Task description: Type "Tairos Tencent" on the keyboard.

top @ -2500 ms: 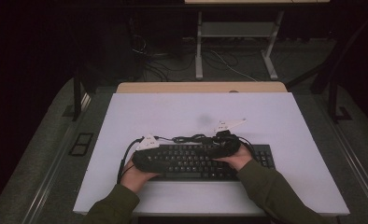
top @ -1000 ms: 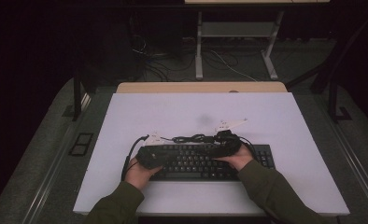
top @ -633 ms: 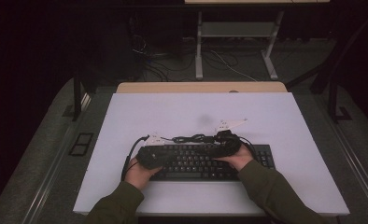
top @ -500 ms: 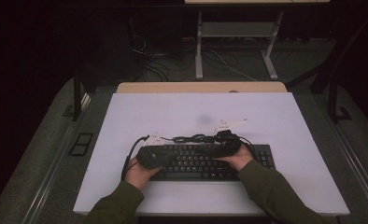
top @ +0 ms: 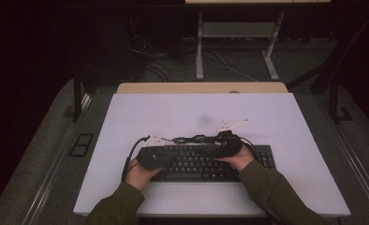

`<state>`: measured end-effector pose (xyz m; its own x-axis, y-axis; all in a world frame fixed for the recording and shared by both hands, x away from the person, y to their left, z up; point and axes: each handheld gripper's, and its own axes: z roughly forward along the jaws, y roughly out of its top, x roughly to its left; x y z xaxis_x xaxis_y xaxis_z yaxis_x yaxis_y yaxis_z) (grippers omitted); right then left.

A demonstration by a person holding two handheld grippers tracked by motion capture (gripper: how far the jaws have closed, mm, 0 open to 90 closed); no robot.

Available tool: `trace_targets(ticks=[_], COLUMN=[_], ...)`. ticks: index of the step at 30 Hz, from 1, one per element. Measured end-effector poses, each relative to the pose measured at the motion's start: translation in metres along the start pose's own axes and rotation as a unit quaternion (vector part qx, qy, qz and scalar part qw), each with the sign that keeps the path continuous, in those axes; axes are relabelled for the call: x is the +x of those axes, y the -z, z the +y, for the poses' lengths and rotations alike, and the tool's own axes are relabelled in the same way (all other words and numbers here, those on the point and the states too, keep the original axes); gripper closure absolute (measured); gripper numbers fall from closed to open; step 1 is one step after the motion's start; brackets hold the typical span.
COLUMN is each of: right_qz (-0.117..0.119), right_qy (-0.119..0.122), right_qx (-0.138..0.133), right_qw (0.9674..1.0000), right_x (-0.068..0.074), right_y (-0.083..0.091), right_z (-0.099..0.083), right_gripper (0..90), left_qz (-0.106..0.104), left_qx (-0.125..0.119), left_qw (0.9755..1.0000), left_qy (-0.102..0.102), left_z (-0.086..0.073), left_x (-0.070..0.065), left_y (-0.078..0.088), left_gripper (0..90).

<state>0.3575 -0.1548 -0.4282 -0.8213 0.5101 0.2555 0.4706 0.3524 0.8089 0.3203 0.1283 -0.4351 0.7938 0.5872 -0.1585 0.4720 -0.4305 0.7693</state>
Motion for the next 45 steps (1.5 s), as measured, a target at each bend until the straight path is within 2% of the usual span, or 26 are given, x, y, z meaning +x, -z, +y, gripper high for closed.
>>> trace_targets(ticks=[9,18,25,37,45], right_qz=[0.001,0.008,0.01,0.02,0.028], right_qy=[-0.001,0.002,0.005,0.022,0.037], right_qx=[-0.001,0.006,0.016,0.033,0.049], right_qw=[1.0,1.0,0.9998,0.999,0.9977], right_x=[0.0,0.0,0.003,0.006,0.009], right_y=[0.002,0.003,0.003,0.003,0.001], right_z=[0.0,0.0,0.0,-0.001,-0.002], right_gripper=[41.8,50.3,59.9,81.6,89.0], left_qz=[-0.005,-0.009,-0.011,-0.007,-0.003], left_qx=[-0.011,-0.019,-0.021,-0.03,-0.031], left_qw=[0.9999,0.9998,0.9997,0.9995,0.9995], left_qy=[-0.002,-0.002,0.003,0.008,0.006], left_z=[0.0,-0.002,-0.005,-0.009,-0.012], left_x=[-0.001,0.0,0.002,0.006,0.007], left_y=[0.004,0.009,0.013,0.019,0.021], left_gripper=[80.5,67.6,59.5,45.0,38.1])
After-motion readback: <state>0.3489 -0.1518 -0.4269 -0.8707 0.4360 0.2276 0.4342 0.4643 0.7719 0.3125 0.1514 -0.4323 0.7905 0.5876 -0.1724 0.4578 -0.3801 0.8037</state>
